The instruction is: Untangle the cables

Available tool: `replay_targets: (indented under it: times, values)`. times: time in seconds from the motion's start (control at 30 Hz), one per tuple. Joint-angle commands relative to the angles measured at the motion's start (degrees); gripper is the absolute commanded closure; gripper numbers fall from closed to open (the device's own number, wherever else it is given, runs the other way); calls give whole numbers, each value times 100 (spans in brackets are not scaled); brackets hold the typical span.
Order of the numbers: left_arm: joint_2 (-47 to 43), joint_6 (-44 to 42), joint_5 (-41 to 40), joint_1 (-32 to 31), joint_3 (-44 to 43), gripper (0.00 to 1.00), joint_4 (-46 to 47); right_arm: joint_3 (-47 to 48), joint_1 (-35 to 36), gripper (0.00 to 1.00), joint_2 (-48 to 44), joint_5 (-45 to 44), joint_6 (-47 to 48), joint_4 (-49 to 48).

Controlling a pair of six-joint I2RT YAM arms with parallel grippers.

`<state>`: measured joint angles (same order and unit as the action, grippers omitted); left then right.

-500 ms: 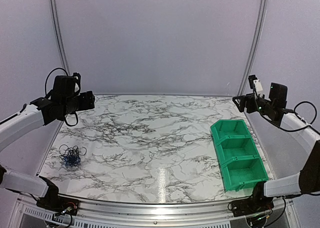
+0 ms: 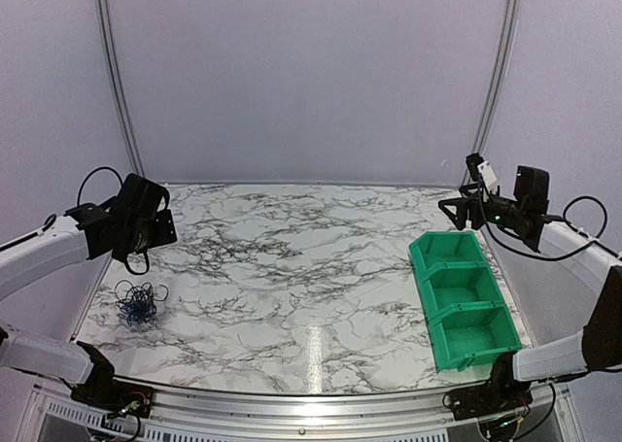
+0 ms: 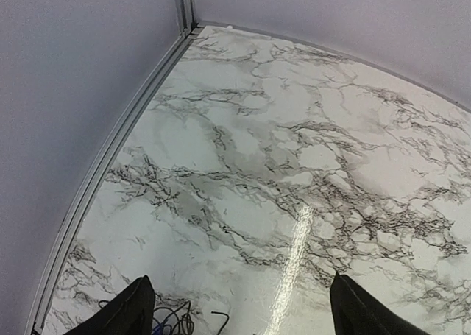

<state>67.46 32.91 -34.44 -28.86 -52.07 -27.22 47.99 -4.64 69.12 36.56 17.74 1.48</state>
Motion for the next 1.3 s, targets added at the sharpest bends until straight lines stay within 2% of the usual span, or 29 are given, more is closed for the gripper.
replay_targets:
  times: [0.0,0.43,0.6,0.77,1.03,1.13,1.27]
  values:
    - [32,891,-497,-38,343,14,-582,-6,80,5,68,487,436,-10]
    - [1225,1843,-621,-25,1072,2,-814,57,229,7,234,751,950,307]
    - [1667,1846,101,3,1088,1,-515,92,333,8,344,721,1054,407]
    - [1778,1540,1247,-128,1229,9,377,182,368,9,491,713,1156,562]
    - [2078,996,2457,-1489,677,21,1580,281,384,10,751,677,1247,747]
    - [2277,632,2718,-2158,223,25,1750,286,384,11,794,677,1249,749]
    - [2091,-190,2766,-2678,-338,26,1680,285,380,11,813,662,1250,751]
